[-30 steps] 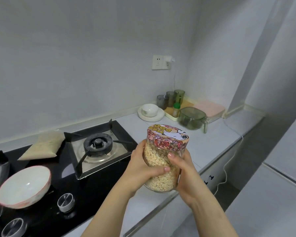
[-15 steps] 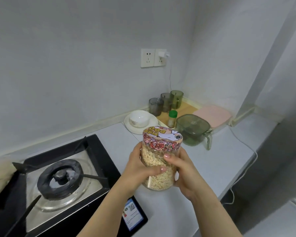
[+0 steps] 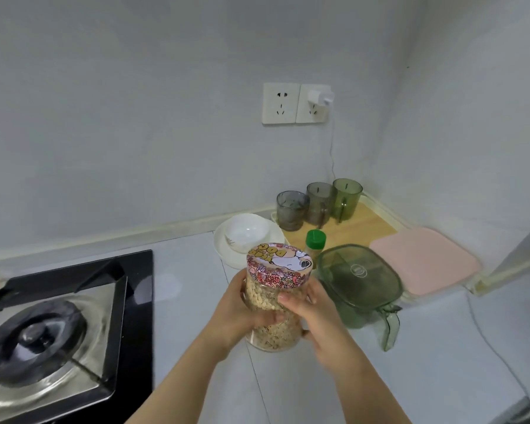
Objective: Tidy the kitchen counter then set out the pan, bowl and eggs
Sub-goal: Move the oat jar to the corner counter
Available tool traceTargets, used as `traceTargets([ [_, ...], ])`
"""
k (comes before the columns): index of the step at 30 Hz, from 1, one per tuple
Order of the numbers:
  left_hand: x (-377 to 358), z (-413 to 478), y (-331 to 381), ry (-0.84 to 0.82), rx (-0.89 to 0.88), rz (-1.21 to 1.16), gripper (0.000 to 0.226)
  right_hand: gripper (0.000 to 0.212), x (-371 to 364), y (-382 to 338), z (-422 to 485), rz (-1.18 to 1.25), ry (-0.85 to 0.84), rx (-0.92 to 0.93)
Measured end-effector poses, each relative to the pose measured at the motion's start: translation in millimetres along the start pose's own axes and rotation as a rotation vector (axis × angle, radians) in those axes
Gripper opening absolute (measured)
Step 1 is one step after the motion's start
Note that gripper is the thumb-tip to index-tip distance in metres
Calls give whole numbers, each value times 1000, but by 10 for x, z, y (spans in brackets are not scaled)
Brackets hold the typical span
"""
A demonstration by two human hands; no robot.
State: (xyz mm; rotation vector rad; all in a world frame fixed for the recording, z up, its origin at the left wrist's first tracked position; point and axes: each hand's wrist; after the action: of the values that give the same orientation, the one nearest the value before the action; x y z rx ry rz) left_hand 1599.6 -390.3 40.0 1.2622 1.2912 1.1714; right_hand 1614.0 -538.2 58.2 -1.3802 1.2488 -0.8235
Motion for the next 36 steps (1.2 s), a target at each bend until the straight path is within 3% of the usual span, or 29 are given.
traceTargets([
  [8,-85,306,-151,35,8,41,85,72,249,150,420,-40,-29,12],
  [16,-122,431,-298,94,-21,106,98,59,371,220,545,-51,-103,53],
  [24,-237,525,-362,156,-16,206,99,86,342,282,539,-104,-17,80],
  [32,-400,536,-322,279,-67,337,83,75,270,315,486,-236,143,85],
  [36,-482,564,-356,348,-71,392,94,63,261,308,506,-230,182,35],
])
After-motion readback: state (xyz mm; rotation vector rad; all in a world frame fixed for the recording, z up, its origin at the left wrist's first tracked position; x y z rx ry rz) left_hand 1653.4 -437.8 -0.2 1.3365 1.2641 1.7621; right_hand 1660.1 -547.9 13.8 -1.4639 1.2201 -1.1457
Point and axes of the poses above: each hand's wrist, its own z-axis towards the middle knuckle, its own x-axis out of the back of the hand, y = z × x, and after that the axes turned 1 degree about -x, right-handed
